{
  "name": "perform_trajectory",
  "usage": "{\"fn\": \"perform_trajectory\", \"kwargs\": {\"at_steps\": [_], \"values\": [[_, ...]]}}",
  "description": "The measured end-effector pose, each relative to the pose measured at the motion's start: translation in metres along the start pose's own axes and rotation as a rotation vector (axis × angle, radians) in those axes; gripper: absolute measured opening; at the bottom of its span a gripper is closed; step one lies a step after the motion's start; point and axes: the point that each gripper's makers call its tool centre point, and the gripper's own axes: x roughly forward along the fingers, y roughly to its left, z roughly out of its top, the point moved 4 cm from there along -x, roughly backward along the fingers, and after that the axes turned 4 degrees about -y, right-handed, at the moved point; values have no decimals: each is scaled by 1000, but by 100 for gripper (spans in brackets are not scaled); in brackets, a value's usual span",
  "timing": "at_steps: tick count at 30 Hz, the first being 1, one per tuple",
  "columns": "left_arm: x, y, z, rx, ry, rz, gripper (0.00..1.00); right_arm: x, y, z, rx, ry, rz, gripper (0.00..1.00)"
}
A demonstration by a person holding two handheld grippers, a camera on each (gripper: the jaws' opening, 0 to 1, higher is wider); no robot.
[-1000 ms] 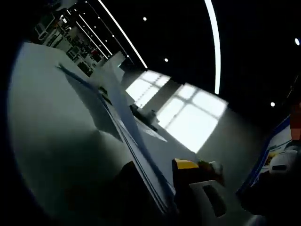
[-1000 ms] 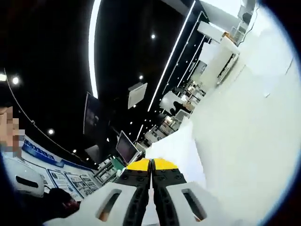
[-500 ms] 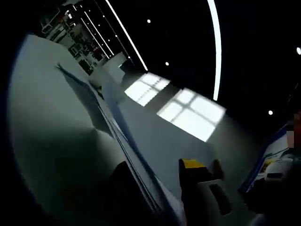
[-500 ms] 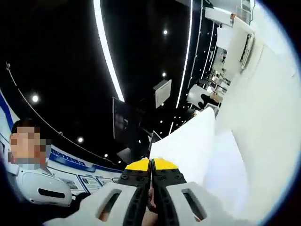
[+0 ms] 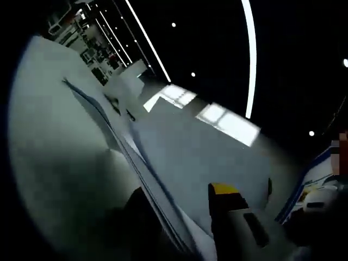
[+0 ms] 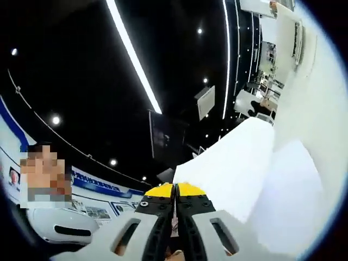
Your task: Organize the stack of printing papers by aligning and flattening the scattered papers on the table
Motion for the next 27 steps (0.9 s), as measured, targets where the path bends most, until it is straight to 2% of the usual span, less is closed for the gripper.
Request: {"fn": "perform_trajectory", "kwargs": {"at_steps": [3,4,7,8,9,12,18,20,24,27], "values": [[0,-1,0,-1,0,0,36,-1,2,-2,-7,15,20,0],[0,0,0,-1,1,0,36,-4,-3,-3,-27,35,8,0],[0,0,0,-4,2,-2,36,-17,-19,-11,-3,99,-61,0],[0,0,0,-5,2,-2,36,-21,-28,-6,-42,53,-98,0],[0,0,0,-6,3,-2,35,-27,-33,-6,-19,44,-109,0],[-1,2,-1,3,14,7,28,-29,-31,-7,22,27,-77,0],[-1,4,-5,46,38,23,16,-24,-26,-10,-4,51,-67,0],[-3,7,-5,55,45,32,9,-25,-28,-10,-14,57,-77,0],[-3,7,-4,50,37,38,7,-32,-34,-8,-77,70,-130,0],[-3,6,-5,49,33,38,6,-37,-39,-6,-147,100,-174,7]]}}
